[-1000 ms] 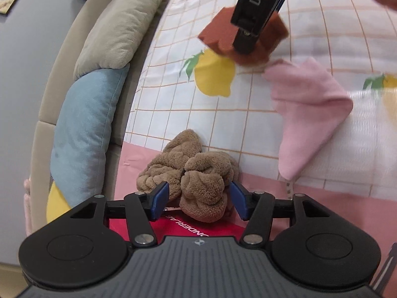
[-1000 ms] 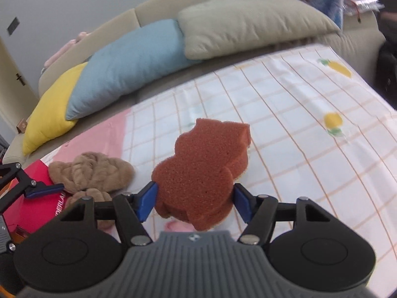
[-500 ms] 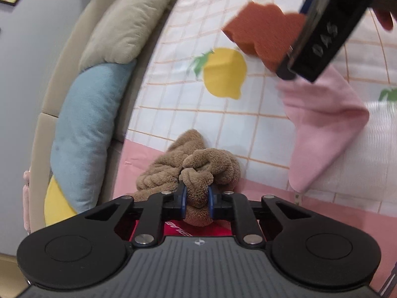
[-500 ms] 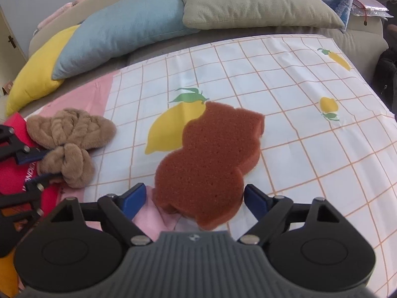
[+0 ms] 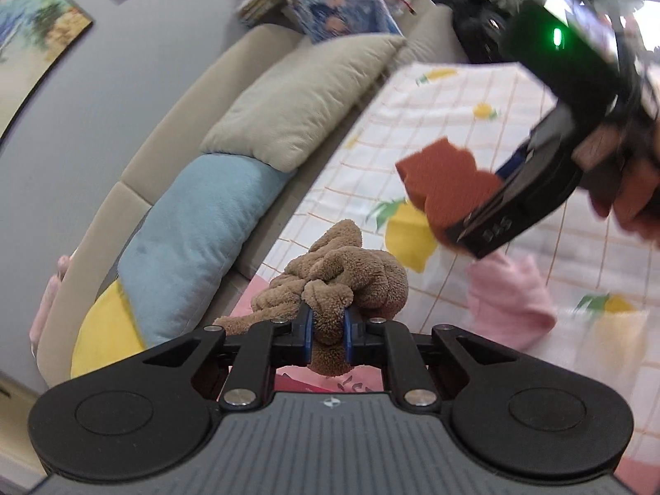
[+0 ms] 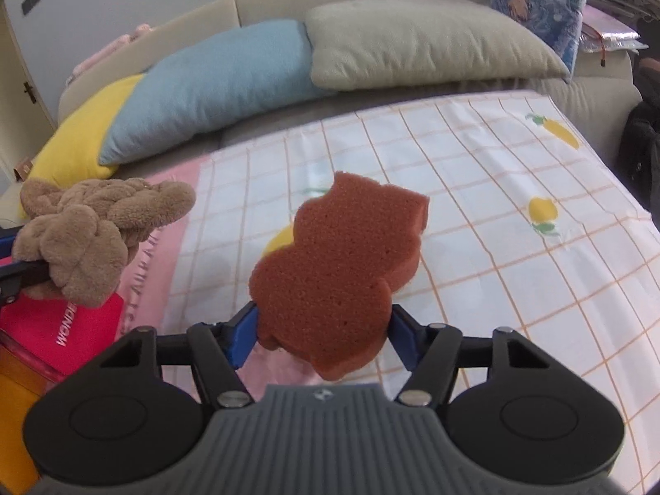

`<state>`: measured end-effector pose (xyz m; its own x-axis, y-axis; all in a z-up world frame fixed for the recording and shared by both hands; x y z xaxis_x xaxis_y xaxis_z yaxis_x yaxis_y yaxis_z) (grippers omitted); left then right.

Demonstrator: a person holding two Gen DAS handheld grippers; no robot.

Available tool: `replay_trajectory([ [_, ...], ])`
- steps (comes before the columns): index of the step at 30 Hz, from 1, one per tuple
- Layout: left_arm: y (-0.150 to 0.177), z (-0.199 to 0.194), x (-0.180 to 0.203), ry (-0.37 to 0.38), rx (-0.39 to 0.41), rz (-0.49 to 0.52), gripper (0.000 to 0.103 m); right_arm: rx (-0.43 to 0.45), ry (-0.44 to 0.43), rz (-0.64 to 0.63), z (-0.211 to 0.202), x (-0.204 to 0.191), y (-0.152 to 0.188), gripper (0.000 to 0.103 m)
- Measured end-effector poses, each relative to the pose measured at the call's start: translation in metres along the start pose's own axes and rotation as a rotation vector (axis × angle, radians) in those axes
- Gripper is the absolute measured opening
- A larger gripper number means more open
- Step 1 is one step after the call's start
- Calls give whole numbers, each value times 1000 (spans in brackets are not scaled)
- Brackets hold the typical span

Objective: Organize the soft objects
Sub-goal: 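Carry the sponge and brown plush with both tools over the white bin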

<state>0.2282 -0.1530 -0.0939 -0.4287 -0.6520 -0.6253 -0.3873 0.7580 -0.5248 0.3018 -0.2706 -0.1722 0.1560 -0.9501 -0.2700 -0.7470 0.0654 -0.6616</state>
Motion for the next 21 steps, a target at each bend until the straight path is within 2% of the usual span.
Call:
replay_trajectory([
  [5,3,-48,-26,-62,32,-101,15,30,-33,-41,-12,-18,-1,66],
  [9,16,-84,-48,-106,39,-215,15,47,-38,-77,-21,-32,-2,66],
  [12,28,-104,-60,-144,48,-254,15,69,-51,-100,-34,-48,-4,66],
  [15,39,-122,-71,-174,63,-295,15,81,-81,-113,-51,-69,1,66],
  [21,79,-148,-93,-228,43,-376,15,98,-145,-213,-83,-124,20,66],
])
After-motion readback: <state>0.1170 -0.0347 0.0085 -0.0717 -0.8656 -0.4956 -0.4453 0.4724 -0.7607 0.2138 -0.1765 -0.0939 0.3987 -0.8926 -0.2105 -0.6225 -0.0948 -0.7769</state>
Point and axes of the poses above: each gripper's, at about its wrist camera, not at the fingertips, and z roughly the way its jaws point, x to its right, y to its underside, the point moved 8 cm from there along z, roughly the way its jaws point, and after that the axes turned 3 degrees about -y, right-handed, at the moved point
